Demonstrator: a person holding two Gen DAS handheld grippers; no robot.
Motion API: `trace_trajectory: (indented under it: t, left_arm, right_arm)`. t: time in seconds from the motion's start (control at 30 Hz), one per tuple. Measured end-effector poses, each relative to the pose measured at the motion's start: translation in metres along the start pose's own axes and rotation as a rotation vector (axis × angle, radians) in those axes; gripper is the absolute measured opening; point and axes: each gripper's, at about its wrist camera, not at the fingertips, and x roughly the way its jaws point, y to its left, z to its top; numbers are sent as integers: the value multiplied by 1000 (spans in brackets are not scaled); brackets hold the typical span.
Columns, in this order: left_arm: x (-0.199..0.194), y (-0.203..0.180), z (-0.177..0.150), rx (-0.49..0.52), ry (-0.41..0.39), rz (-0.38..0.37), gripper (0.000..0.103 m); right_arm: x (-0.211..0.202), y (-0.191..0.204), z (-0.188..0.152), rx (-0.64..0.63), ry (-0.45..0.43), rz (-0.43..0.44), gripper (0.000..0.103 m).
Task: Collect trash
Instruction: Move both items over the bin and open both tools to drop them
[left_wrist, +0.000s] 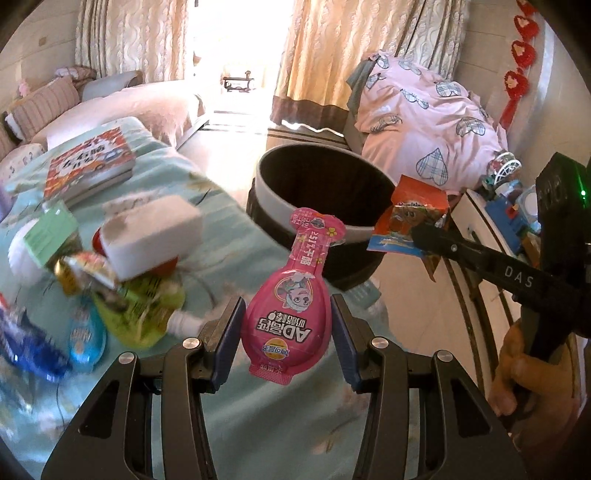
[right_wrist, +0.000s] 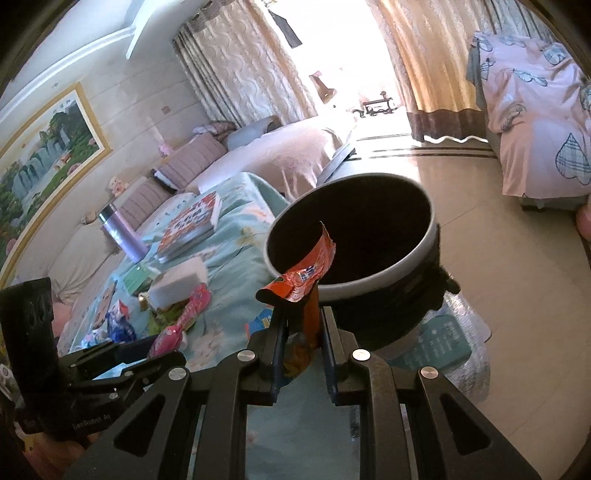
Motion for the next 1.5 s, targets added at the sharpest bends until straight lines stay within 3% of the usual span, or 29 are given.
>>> trace_trajectory:
  t: [0.7,1.03,1.17,1.37,1.5]
  left_arm:
    - [64,-32,77,68,22,26,46]
    - [88,-36,94,76,52,30,47]
    - [94,-38,98,84,73,40,52]
    - [87,-32,94,42,58,37,61]
    - [71,-22,83,-2,35,21,62]
  right_arm:
    - [35,-40,56,-40,35,-69,18]
    - [56,-52,73,-77,98,-103,19]
    - [60,-56,76,-72,110,-100,24]
    - [57,-61,75,-48,105,-86,54]
    - [47,-61,72,-26,88,-82,57]
